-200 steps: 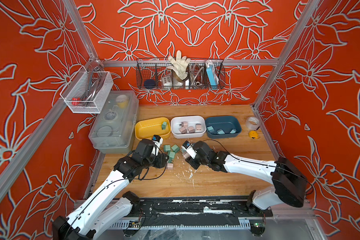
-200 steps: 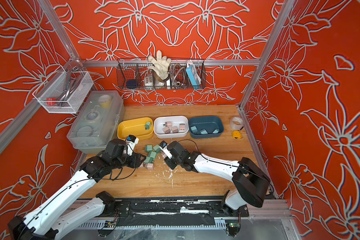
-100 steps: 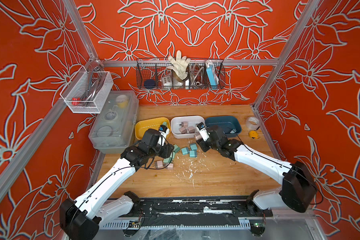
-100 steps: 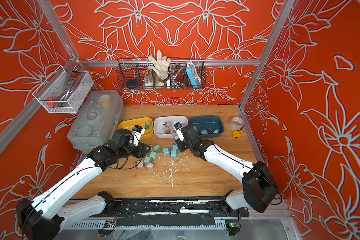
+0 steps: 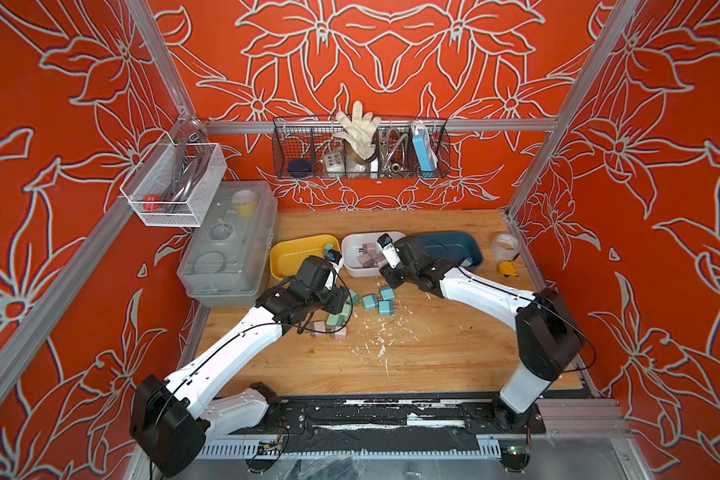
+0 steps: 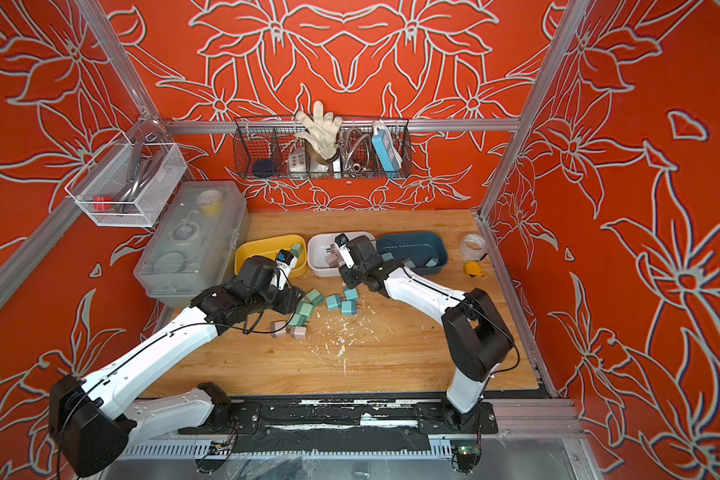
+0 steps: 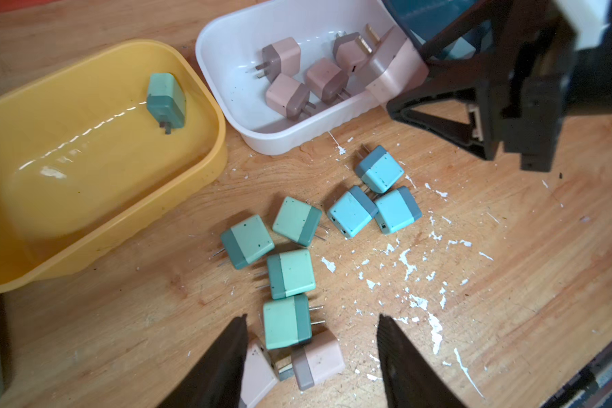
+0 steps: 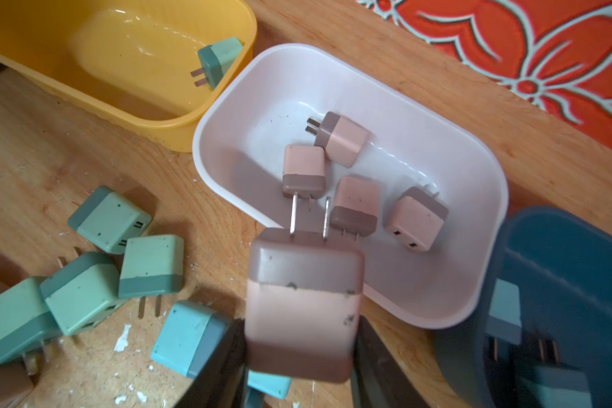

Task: Place the plugs by color into the storage box
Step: Place the plug in the storage box.

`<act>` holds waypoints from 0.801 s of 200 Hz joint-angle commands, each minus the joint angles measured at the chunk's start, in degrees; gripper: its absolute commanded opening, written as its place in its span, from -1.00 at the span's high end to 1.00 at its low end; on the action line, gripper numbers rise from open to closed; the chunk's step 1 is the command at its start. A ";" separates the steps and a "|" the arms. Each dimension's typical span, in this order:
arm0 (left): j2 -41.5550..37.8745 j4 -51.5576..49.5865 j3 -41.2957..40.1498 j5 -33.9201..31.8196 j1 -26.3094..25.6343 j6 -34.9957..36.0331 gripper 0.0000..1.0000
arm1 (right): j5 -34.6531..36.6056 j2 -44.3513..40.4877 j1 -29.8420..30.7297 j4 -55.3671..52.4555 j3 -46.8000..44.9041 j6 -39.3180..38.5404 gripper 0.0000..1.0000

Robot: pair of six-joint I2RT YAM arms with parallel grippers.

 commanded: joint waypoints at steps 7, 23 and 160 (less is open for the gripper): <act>-1.05 0.65 -1.43 -4.22 -0.35 1.80 -0.19 | -2.48 5.33 -0.37 2.82 5.44 -0.09 0.91; -0.96 0.91 -2.09 -4.33 -0.48 1.87 -0.19 | -4.81 9.37 -0.32 1.54 9.78 0.04 0.85; 2.07 1.53 -2.06 -5.74 -0.94 3.87 -0.22 | -12.24 26.71 -0.59 -6.05 30.14 3.14 -0.01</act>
